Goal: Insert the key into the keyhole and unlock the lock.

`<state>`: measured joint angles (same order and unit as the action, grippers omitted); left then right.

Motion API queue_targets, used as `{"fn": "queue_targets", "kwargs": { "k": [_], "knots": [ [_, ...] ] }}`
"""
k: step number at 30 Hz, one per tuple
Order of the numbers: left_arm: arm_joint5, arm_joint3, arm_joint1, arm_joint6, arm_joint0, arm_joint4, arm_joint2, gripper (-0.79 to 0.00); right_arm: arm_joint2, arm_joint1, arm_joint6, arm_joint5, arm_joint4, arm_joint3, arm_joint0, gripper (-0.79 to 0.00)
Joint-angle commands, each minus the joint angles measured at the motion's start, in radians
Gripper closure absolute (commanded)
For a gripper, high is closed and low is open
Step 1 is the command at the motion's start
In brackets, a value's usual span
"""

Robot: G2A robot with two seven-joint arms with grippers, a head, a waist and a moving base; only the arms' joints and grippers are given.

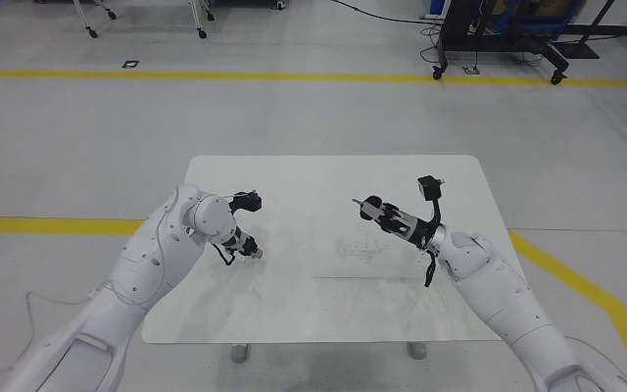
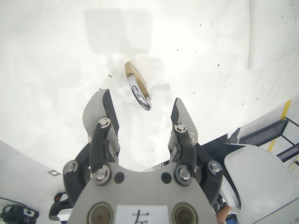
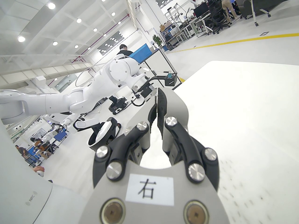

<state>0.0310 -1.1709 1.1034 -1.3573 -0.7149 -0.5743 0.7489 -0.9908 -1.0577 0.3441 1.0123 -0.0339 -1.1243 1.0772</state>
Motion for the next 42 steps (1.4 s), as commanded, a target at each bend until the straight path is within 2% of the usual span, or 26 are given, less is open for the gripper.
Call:
{"fn": "queue_targets", "kwargs": {
  "k": [1,4,8,14,18,20,23,24,26,31,33,34,35,36,42],
  "knots": [
    [0.002,0.008,0.002,0.003,0.004,0.003,-0.001,-0.434,0.0,0.0,0.0,0.0,0.0,0.0,0.0,0.0],
    [0.005,0.013,0.006,0.009,0.01,0.01,0.0,-0.308,0.0,0.0,0.0,0.0,0.0,0.0,0.0,0.0],
    [-0.011,0.024,0.01,0.005,0.015,0.013,-0.001,-0.228,0.0,0.0,0.0,0.0,0.0,0.0,0.0,0.0],
    [-0.009,0.045,0.016,0.004,0.024,0.01,-0.008,-0.225,0.0,0.0,0.0,0.0,0.0,0.0,0.0,0.0],
    [0.002,0.063,0.022,-0.002,0.032,0.021,-0.014,-0.132,0.0,0.0,0.0,0.0,0.0,0.0,0.0,0.0],
    [0.001,0.067,0.025,0.0,0.034,0.023,-0.016,-0.135,0.0,0.0,0.0,0.0,0.0,0.0,0.0,0.0],
    [0.01,0.072,0.029,0.012,0.037,0.038,-0.014,-0.237,0.0,0.0,0.0,0.0,0.0,0.0,0.0,0.0],
    [0.012,0.075,0.03,0.012,0.039,0.039,-0.014,-0.296,0.0,0.0,0.0,0.0,0.0,0.0,0.0,0.0],
    [0.012,0.079,0.032,0.014,0.042,0.041,-0.015,-0.348,0.0,0.0,0.0,0.0,0.0,0.0,0.0,0.0],
    [0.015,0.09,0.037,0.015,0.048,0.041,-0.019,-0.345,0.0,0.0,0.0,0.0,0.0,0.0,0.0,0.0],
    [0.018,0.095,0.039,0.017,0.051,0.041,-0.021,-0.314,0.0,0.0,0.0,0.0,0.0,0.0,0.0,0.0],
    [0.02,0.097,0.04,0.018,0.053,0.041,-0.021,-0.215,0.0,0.0,0.0,0.0,0.0,0.0,0.0,0.0],
    [0.023,0.1,0.041,0.018,0.055,0.042,-0.022,-0.157,0.0,0.0,0.0,0.0,0.0,0.0,0.0,0.0],
    [0.025,0.103,0.042,0.016,0.056,0.042,-0.023,0.0,0.0,0.0,0.0,0.0,0.0,0.0,0.0,0.0],
    [0.03,0.122,0.05,0.001,0.064,0.043,-0.033,0.0,0.0,0.0,0.0,0.0,0.0,0.0,0.0,0.0]
  ]
}}
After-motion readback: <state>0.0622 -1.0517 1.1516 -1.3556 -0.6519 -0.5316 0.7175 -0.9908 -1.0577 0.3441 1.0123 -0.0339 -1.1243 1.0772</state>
